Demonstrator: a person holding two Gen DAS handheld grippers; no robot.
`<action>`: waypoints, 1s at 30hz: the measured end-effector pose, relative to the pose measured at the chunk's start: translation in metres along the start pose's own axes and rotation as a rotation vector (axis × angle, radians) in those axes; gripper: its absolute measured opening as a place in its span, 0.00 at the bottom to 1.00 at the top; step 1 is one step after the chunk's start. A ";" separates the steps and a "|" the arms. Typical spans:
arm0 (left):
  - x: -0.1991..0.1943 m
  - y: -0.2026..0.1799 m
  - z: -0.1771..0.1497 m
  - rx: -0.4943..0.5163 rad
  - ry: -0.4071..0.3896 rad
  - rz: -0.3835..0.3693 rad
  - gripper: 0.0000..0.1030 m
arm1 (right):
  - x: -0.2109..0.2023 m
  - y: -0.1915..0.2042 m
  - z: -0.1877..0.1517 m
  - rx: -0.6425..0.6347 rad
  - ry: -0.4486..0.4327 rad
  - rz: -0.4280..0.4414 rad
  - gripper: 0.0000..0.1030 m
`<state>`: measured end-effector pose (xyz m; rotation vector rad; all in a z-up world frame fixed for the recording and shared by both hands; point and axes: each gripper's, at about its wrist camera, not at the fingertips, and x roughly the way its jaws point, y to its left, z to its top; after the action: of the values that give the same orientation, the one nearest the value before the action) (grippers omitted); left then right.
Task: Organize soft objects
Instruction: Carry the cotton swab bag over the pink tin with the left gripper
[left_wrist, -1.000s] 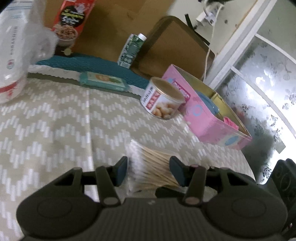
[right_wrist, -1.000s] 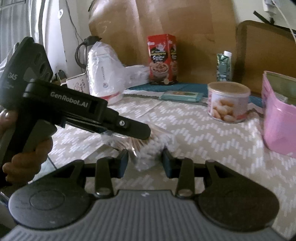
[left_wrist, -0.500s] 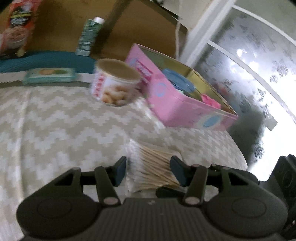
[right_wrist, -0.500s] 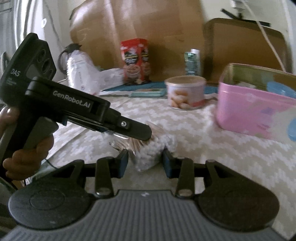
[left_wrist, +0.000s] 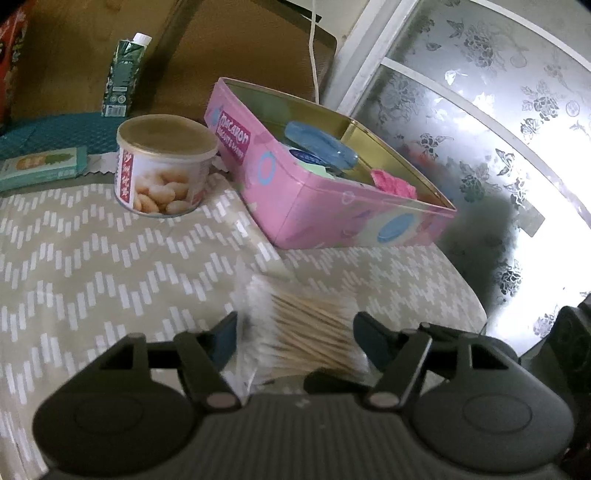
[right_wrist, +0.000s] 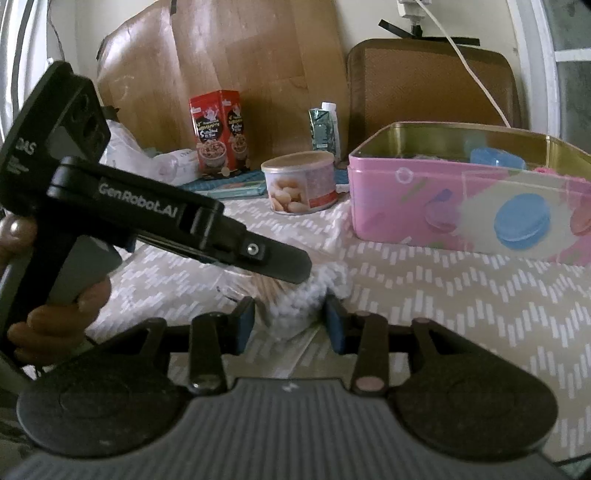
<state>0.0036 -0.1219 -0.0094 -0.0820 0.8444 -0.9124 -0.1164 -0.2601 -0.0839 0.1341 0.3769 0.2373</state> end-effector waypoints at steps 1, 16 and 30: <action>-0.001 0.000 0.000 0.000 0.002 0.005 0.60 | 0.001 0.000 0.000 -0.008 -0.002 0.002 0.44; -0.017 -0.029 0.029 0.111 -0.062 -0.001 0.57 | -0.019 -0.010 0.011 0.008 -0.145 -0.007 0.41; -0.013 -0.051 0.077 0.168 -0.145 -0.012 0.57 | -0.021 -0.028 0.037 -0.038 -0.254 -0.069 0.41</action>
<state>0.0173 -0.1662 0.0712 -0.0067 0.6309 -0.9736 -0.1156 -0.2954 -0.0472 0.1121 0.1238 0.1569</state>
